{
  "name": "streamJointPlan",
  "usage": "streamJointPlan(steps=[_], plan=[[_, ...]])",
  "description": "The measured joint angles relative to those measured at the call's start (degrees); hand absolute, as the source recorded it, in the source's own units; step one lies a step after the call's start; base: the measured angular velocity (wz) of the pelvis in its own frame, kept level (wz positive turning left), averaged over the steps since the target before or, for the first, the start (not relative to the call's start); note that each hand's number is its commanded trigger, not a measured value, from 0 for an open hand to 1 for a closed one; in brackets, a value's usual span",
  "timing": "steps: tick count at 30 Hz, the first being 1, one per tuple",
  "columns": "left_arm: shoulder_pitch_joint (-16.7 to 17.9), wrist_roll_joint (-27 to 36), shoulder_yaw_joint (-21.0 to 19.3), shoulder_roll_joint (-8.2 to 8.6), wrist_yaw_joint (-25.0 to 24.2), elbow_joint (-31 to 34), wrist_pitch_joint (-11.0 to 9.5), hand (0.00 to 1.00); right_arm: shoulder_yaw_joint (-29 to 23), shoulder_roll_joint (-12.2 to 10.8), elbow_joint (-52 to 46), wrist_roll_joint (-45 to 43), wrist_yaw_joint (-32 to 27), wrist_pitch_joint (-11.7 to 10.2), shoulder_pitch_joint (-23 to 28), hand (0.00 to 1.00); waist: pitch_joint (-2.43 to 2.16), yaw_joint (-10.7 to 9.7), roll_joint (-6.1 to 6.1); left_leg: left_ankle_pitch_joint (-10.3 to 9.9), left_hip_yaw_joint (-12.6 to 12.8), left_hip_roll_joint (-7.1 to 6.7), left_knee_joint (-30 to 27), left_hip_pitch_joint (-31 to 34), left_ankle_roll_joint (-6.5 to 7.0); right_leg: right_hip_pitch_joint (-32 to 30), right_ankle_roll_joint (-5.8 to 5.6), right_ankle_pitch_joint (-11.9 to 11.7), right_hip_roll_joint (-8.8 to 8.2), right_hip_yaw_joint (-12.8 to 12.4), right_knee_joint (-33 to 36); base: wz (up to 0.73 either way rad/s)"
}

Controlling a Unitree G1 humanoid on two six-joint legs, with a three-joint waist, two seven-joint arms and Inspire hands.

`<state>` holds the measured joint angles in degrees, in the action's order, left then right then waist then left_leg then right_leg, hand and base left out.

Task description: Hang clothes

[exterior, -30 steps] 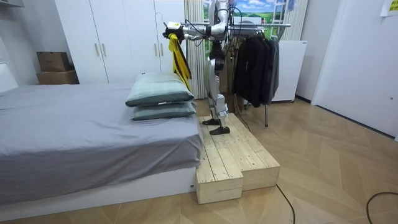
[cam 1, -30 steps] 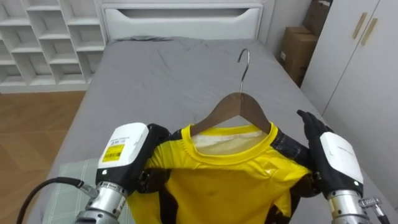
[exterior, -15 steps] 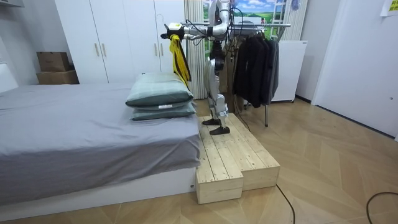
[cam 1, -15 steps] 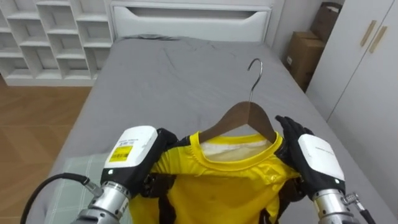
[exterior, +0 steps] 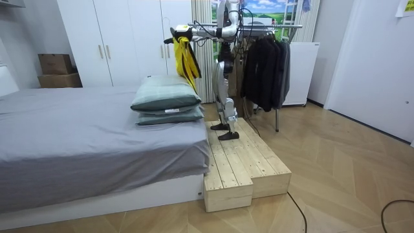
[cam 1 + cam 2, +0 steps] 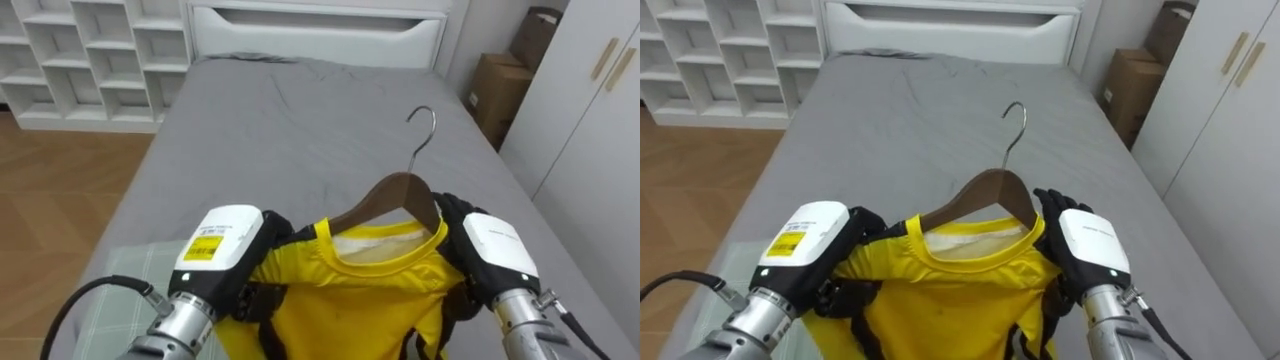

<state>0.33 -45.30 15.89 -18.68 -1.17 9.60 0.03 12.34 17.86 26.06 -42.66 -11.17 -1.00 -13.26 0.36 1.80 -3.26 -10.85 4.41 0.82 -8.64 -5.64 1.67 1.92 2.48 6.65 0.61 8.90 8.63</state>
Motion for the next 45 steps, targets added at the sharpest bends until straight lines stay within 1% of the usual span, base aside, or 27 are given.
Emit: streamJointPlan(steps=[1, 2, 5, 10, 14, 19, 22, 23, 25, 28, 30, 32, 34, 35, 36, 37, 43, 45], plan=[[0.0, -0.1, 0.0, 0.22, -0.6, 0.4, 0.1, 1.0, 0.0, -0.2, 1.7, 0.0, 0.2, 0.1, -1.0, 0.89, 0.01, 0.0, -0.01, 0.0, 0.0, -0.04, 0.0, 0.0, 0.0, 0.0, -0.03, 0.0, -0.04, 0.0, 0.0, 0.0], [0.0, -0.5, 0.1, 0.38, -0.9, 0.8, 0.2, 1.0, 0.1, -0.4, 3.0, 0.0, 0.5, 0.3, -1.7, 1.0, 0.0, 0.1, -0.02, 0.0, -0.1, -0.07, 0.0, 0.0, 0.01, 0.0, -0.06, 0.0, -0.07, 0.0, 0.0, 0.0], [0.0, -0.6, 0.1, 0.29, -1.9, 1.5, 1.2, 1.0, 0.2, -0.6, 4.6, 0.0, 0.7, 0.5, -2.1, 1.0, 0.01, 0.1, -0.05, 0.0, -0.7, -0.24, 0.0, 0.0, 0.02, 0.2, -0.18, 0.1, -0.28, 0.5, 0.0, 0.07], [0.0, -0.6, 0.8, 0.18, -2.3, 1.6, 2.1, 1.0, 0.2, -0.9, 7.1, 0.9, 0.9, 0.8, -2.3, 1.0, 0.03, 0.1, -0.02, 0.0, -1.1, -0.44, 0.0, 0.2, 0.03, 0.2, -0.38, 0.3, -0.46, 0.7, 0.0, 0.04], [0.0, -0.5, 1.0, 0.15, -2.3, 1.7, 2.5, 1.0, 0.1, -0.9, 8.3, 2.7, 1.0, 1.8, -2.3, 1.0, 0.05, 0.1, 0.01, 0.0, -1.3, -0.5, 0.0, 0.2, 0.04, 0.2, -0.48, 0.4, -0.5, 0.8, 0.0, 0.01], [0.0, -0.5, 1.0, 0.08, -2.3, 1.8, 3.0, 1.0, -0.1, -0.7, 8.5, 4.2, 1.1, 2.0, -2.3, 1.0, 0.07, 0.1, 0.05, 0.0, -1.3, -0.49, 0.1, 0.3, 0.04, 0.2, -0.47, 0.4, -0.49, 0.8, 0.0, 0.0], [0.0, -0.5, 0.9, 0.06, -2.3, 1.8, 4.3, 1.0, -0.1, -0.7, 8.5, 4.3, 1.1, 1.7, -2.3, 1.0, 0.1, 0.0, 0.07, 0.0, -1.3, -0.49, 0.1, 0.3, 0.04, 0.1, -0.48, 0.4, -0.49, 0.8, 0.0, 0.0], [0.0, -0.5, 0.6, 0.02, -2.3, 1.8, 5.0, 1.0, -0.1, -0.7, 8.5, 4.8, 1.1, 1.2, -2.3, 1.0, 0.12, -0.1, 0.09, 0.0, -1.3, -0.49, 0.1, 0.4, 0.04, 0.1, -0.48, 0.4, -0.49, 0.8, -0.1, 0.0], [0.0, -0.5, 0.0, -0.16, -2.3, 1.8, 5.5, 1.0, -0.1, -0.8, 8.5, 5.4, 1.1, 0.6, -2.3, 1.0, 0.15, -0.1, 0.11, 0.0, -1.4, -0.49, 0.1, 0.4, 0.04, 0.1, -0.48, 0.4, -0.48, 0.9, -0.1, 0.0], [0.0, -0.5, 0.0, -0.16, -2.3, 1.8, 5.6, 1.0, -0.1, -0.8, 8.5, 6.5, 1.1, 0.5, -2.3, 1.0, 0.22, -0.1, 0.2, 0.0, -1.4, -0.49, 0.1, 0.4, 0.04, 0.1, -0.48, 0.4, -0.49, 0.9, -0.1, 0.0], [0.0, -0.5, 0.0, -0.19, -2.3, 1.8, 6.0, 1.0, -0.1, -0.8, 8.5, 6.8, 1.1, 0.2, -2.3, 1.0, 0.24, -0.1, 0.24, 0.0, -1.4, -0.5, 0.1, 0.4, 0.04, 0.1, -0.48, 0.4, -0.5, 0.9, -0.1, 0.0], [0.0, -0.5, -0.4, -0.3, -2.3, 1.8, 6.4, 1.0, -0.1, -0.8, 8.5, 7.6, 1.1, -0.5, -2.3, 1.0, 0.3, -0.2, 0.33, 0.0, -1.4, -0.49, 0.2, 0.4, 0.04, 0.1, -0.48, 0.4, -0.48, 0.9, -0.1, 0.0], [0.0, -0.5, -0.4, -0.29, -2.3, 1.8, 6.4, 1.0, -0.1, -0.8, 8.5, 7.9, 1.1, -0.6, -2.3, 1.0, 0.38, -0.3, 0.45, 0.0, -1.4, -0.49, 0.2, 0.4, 0.05, 0.1, -0.48, 0.4, -0.48, 0.9, -0.1, 0.0], [0.0, -0.5, -0.4, -0.29, -2.3, 1.8, 6.4, 0.96, -0.1, -0.8, 8.5, 8.0, 1.1, -0.6, -2.3, 1.0, 0.42, -0.3, 0.51, 0.0, -1.4, -0.49, 0.2, 0.4, 0.05, 0.1, -0.48, 0.4, -0.49, 0.9, -0.1, 0.0], [0.0, -0.5, -0.4, -0.29, -2.3, 1.8, 6.4, 0.44, -0.1, -0.8, 8.5, 8.1, 1.1, -0.6, -2.3, 1.0, 0.42, -0.3, 0.52, 0.0, -1.4, -0.49, 0.2, 0.4, 0.05, 0.1, -0.48, 0.4, -0.49, 0.9, -0.1, 0.0], [0.0, -0.5, -0.5, -0.29, -2.3, 1.8, 6.4, 0.0, -0.1, -0.8, 8.5, 8.3, 1.1, -0.6, -2.3, 1.0, 0.42, -0.3, 0.53, 0.0, -1.4, -0.49, 0.2, 0.4, 0.05, 0.1, -0.48, 0.4, -0.48, 0.9, -0.1, 0.0], [0.0, -0.3, -0.4, -0.2, -2.3, 1.8, 6.4, 0.0, 0.0, -0.8, 8.5, 8.6, 1.4, -0.6, -2.3, 1.0, 0.42, -0.3, 0.52, 0.0, -1.4, -0.52, 0.2, 0.4, 0.05, 0.1, -0.48, 0.4, -0.49, 0.9, -0.1, 0.0], [0.0, -0.3, -0.4, 0.09, -2.3, 1.9, 6.4, 0.0, 0.2, -0.8, 8.5, 8.6, 1.5, -0.6, -2.3, 1.0, 0.4, -0.3, 0.5, 0.0, -1.4, -0.52, 0.2, 0.4, 0.04, 0.1, -0.48, 0.4, -0.5, 0.9, -0.1, 0.0]])
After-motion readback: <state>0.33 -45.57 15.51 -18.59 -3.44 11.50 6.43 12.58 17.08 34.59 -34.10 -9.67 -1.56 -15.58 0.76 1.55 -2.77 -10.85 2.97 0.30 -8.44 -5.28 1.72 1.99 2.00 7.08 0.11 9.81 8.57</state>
